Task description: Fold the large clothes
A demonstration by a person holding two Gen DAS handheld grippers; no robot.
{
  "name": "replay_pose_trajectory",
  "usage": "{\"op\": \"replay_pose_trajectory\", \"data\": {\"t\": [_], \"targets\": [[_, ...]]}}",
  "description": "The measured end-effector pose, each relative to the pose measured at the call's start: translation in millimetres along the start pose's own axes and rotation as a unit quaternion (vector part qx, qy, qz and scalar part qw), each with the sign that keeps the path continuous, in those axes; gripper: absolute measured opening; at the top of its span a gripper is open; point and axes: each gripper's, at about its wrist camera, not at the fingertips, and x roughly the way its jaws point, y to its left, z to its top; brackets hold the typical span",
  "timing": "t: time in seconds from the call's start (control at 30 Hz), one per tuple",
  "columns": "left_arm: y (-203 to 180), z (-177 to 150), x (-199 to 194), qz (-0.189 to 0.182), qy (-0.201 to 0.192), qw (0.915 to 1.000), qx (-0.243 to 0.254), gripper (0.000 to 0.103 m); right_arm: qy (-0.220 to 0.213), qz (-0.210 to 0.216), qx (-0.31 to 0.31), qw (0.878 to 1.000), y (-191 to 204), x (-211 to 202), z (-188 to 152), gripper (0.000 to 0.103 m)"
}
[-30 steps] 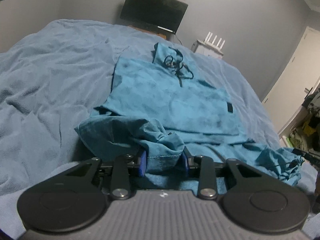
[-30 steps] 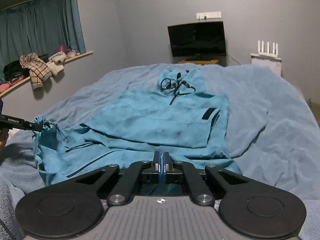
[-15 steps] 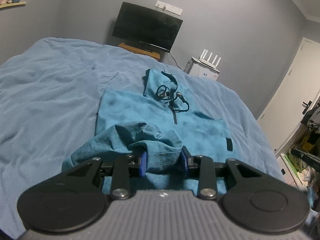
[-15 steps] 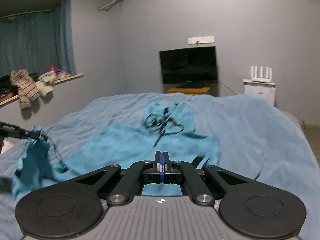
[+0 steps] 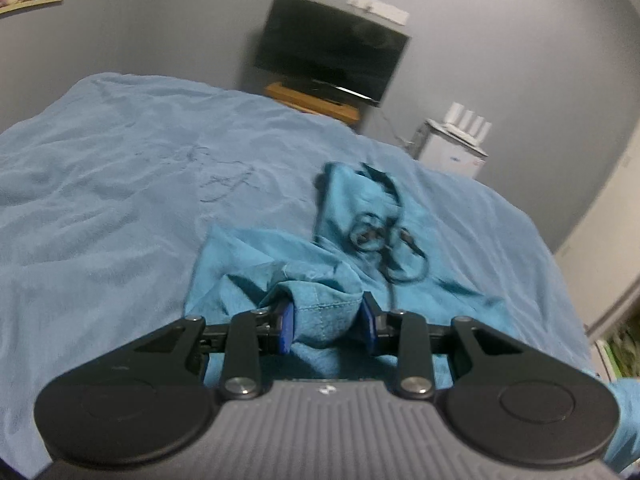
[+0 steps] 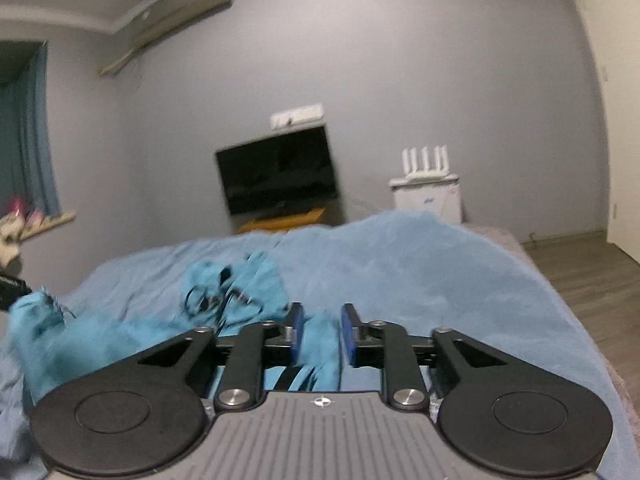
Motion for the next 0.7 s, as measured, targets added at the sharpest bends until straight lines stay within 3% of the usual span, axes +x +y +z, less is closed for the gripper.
{"op": "replay_pose_trajectory", "data": {"t": [0.1,0.23,0.33,0.4,0.43,0.53,0.7], "targets": [[10,11,37,0.03,-0.003,0.9995,-0.013,0.03,0.016,-0.005,0.007,1.0,-5,23,-12,0.045],[31,16,83,0.06,-0.006,0.9973,-0.042,0.031,0.054,-0.016,-0.015,0.998,-6,68,-42,0.047],[48,10,90,0.063,-0.011,0.996,-0.063,0.058,0.099,-0.004,-0.016,0.995,-10,104,-60,0.049],[57,5,85,0.066,-0.025,0.9961,-0.053,0.087,0.121,-0.003,-0.02,0.992,-13,123,-65,0.053],[61,2,81,0.074,-0.031,0.9958,-0.045,0.091,0.127,-0.001,-0.019,0.992,-13,131,-65,0.057],[78,-13,70,0.09,-0.03,0.9955,-0.009,0.091,0.137,0.003,-0.016,0.99,-14,152,-64,0.06],[108,-55,63,0.08,-0.005,0.9962,0.033,0.091,0.157,0.018,-0.039,0.987,1,181,-61,0.07]]}}
